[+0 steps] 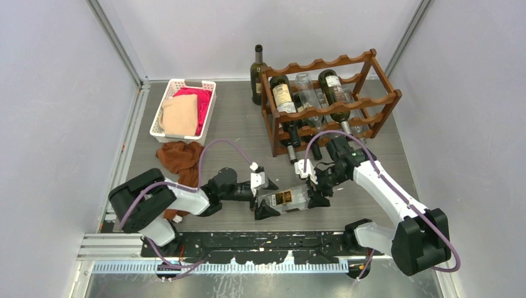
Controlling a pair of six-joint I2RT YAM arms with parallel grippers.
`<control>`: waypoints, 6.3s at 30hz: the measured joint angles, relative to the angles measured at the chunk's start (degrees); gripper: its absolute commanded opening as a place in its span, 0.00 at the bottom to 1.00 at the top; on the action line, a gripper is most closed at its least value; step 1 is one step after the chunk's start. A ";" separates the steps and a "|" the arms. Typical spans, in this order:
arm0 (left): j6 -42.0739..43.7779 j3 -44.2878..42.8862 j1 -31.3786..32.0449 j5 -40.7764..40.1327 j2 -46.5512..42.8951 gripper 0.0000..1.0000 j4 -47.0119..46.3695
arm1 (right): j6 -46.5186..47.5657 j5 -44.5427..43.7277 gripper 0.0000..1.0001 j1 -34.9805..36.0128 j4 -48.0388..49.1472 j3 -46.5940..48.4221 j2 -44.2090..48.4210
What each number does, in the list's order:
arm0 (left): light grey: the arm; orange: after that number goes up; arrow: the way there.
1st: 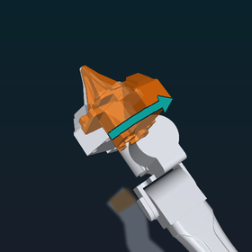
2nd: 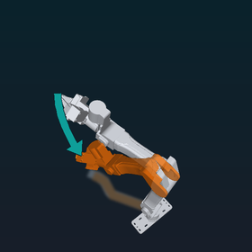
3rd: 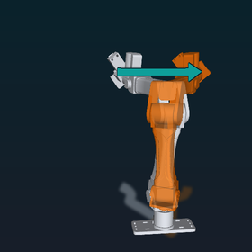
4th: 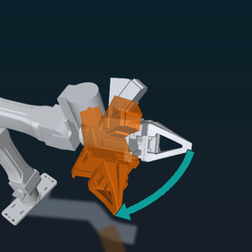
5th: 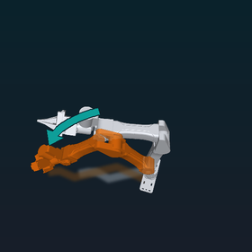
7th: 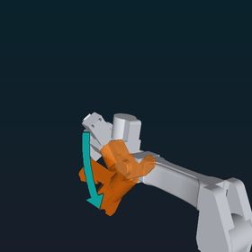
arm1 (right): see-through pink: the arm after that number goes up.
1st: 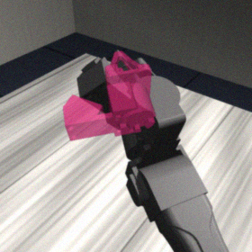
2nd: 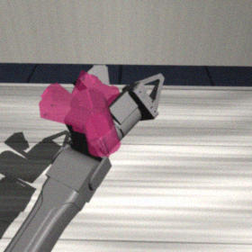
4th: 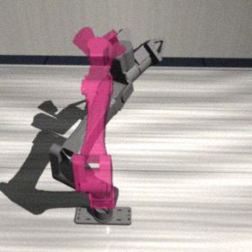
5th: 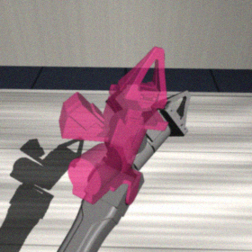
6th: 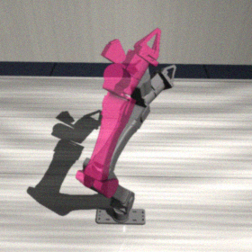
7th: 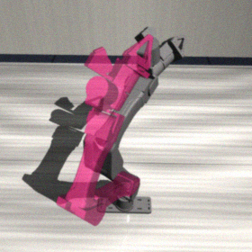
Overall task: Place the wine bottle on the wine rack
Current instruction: Pick up the wine bottle from the center of the board, then place the wine bottle in the wine rack.
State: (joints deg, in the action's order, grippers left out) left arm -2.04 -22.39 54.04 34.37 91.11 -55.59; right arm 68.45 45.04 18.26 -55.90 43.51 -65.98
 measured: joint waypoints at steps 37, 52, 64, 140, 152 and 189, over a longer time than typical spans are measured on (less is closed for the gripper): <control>12.09 -20.74 -4.33 -35.74 -45.48 0.96 87.17 | -15.69 -18.16 0.01 -18.86 -35.54 44.19 6.47; 13.03 -20.41 -4.33 -37.22 -46.14 0.94 87.17 | -17.22 -19.67 0.01 -50.80 -35.50 56.19 -2.80; 13.03 -20.41 -4.33 -37.16 -47.30 0.94 87.17 | -12.04 -8.72 0.01 -66.49 -34.34 48.00 -8.13; 14.45 -19.87 -4.33 -36.65 -45.33 0.93 87.14 | -59.21 1.92 0.06 -49.64 60.22 9.07 -14.84; 14.53 -19.67 -4.33 -36.89 -44.72 0.93 87.12 | -62.82 -3.28 0.09 -46.58 71.04 6.80 -16.33; 14.56 -19.65 -4.33 -36.87 -43.80 0.92 87.12 | -66.69 -12.72 0.19 -39.85 92.91 1.70 -23.56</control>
State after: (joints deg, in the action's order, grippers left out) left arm 12.51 -42.04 49.71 -2.50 47.31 31.53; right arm 1.76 32.32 -21.58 37.01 45.21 -89.54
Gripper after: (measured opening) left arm 0.926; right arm 0.735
